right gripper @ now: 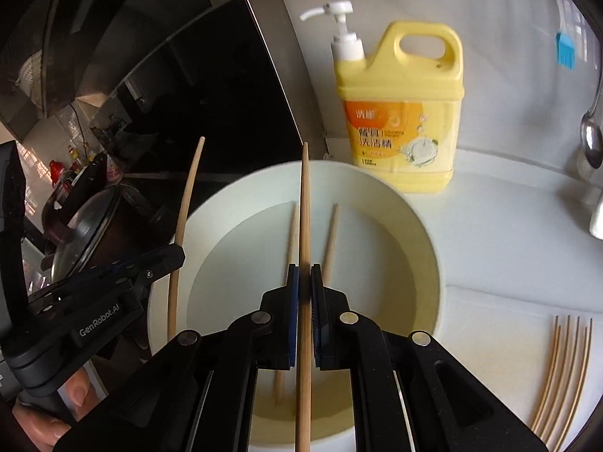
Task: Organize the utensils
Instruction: 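Carry the two held chopsticks over the water basin with both tools, then open the left tool then the right tool, releasing chopsticks into water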
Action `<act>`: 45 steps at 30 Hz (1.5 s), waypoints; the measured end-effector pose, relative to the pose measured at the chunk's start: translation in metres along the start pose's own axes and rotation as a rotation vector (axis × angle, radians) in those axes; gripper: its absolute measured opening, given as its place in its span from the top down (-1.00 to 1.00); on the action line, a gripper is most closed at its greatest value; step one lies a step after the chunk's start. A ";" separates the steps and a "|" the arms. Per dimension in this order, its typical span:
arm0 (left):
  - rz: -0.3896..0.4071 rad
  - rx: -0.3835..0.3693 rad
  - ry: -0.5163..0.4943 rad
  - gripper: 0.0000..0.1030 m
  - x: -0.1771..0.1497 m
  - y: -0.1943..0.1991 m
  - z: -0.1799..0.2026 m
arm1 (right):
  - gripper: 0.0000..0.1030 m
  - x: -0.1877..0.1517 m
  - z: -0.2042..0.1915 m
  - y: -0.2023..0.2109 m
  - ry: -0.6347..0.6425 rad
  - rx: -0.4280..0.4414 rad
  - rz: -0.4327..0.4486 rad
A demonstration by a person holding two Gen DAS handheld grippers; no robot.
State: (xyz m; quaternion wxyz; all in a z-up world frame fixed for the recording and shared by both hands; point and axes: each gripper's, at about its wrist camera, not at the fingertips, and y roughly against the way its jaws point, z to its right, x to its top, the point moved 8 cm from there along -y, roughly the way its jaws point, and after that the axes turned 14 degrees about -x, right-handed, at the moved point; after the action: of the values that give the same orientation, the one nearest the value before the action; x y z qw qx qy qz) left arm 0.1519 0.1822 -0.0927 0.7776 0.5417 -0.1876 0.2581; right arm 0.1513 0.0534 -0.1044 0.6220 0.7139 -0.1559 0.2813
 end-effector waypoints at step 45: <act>-0.137 0.066 -0.020 -0.50 -0.022 -0.028 -0.033 | 0.25 -0.021 0.026 -0.020 -0.033 -0.158 -0.098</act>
State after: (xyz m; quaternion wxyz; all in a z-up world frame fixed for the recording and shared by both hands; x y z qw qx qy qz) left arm 0.1519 0.2009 -0.1379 0.7733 0.5812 -0.1495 0.2047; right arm 0.1516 0.0291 -0.1348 0.6868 0.6738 -0.1527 0.2257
